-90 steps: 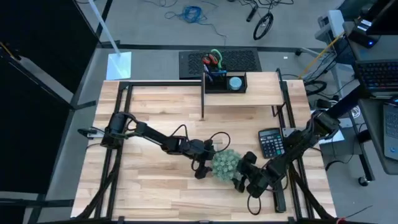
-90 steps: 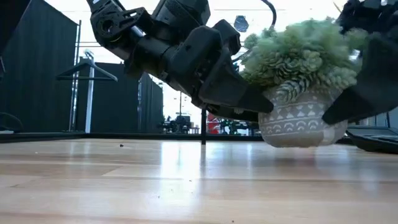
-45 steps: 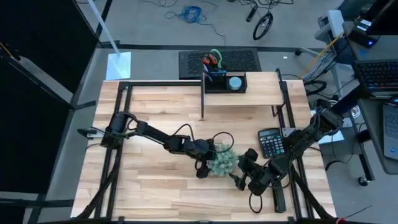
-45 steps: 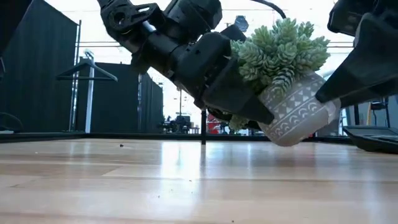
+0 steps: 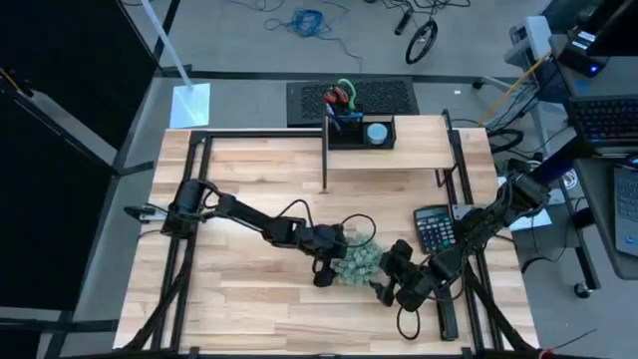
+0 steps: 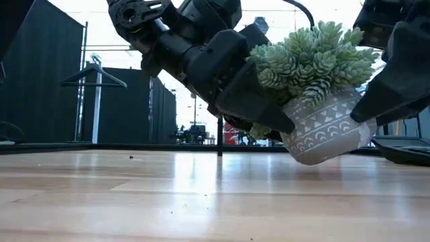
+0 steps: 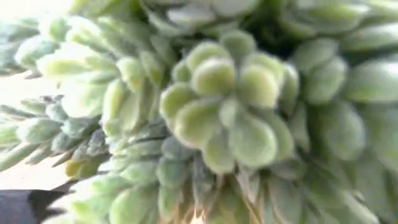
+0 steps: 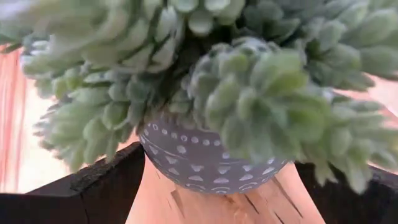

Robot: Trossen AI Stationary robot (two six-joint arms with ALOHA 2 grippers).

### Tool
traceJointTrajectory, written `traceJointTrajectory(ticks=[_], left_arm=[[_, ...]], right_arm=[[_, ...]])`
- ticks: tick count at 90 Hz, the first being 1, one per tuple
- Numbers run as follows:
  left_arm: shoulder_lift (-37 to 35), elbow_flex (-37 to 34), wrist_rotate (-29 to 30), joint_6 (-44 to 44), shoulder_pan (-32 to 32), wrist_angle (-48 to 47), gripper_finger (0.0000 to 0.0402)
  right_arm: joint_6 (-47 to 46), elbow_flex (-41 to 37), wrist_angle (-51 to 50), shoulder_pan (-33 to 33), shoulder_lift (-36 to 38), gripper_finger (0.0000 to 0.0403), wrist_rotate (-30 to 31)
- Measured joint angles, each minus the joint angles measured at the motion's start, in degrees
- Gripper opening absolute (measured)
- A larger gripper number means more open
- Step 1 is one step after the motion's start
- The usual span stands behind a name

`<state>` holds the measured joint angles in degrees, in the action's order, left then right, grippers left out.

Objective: Pick and place office supplies into organizer
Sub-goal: Put the gray patterned vase plant on the wooden shelf

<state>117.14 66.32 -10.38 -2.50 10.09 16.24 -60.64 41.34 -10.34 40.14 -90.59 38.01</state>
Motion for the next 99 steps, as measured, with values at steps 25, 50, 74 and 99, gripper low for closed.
traceJointTrajectory(ticks=[25, 50, 74, 99], left_arm=[[-0.2, 0.1, 0.7, 0.0, 0.1, 0.1, 0.0308], [-0.2, 0.1, 0.9, 0.4, -0.1, -0.2, 0.0308], [-1.2, 0.0, 1.2, 0.4, -0.9, -1.0, 0.0308], [-0.6, -0.1, -0.4, 3.5, -1.3, 1.8, 0.0309]], right_arm=[[-2.4, 0.0, -1.0, -0.1, -2.9, 0.0384, -3.1], [-3.4, 0.0, -1.4, 0.7, -2.8, 0.0384, -4.8], [-14.4, -0.1, -9.6, 10.3, 0.0, 0.0384, 10.1], [-11.2, -0.1, -6.3, 9.9, -3.8, 0.0384, 16.2]])
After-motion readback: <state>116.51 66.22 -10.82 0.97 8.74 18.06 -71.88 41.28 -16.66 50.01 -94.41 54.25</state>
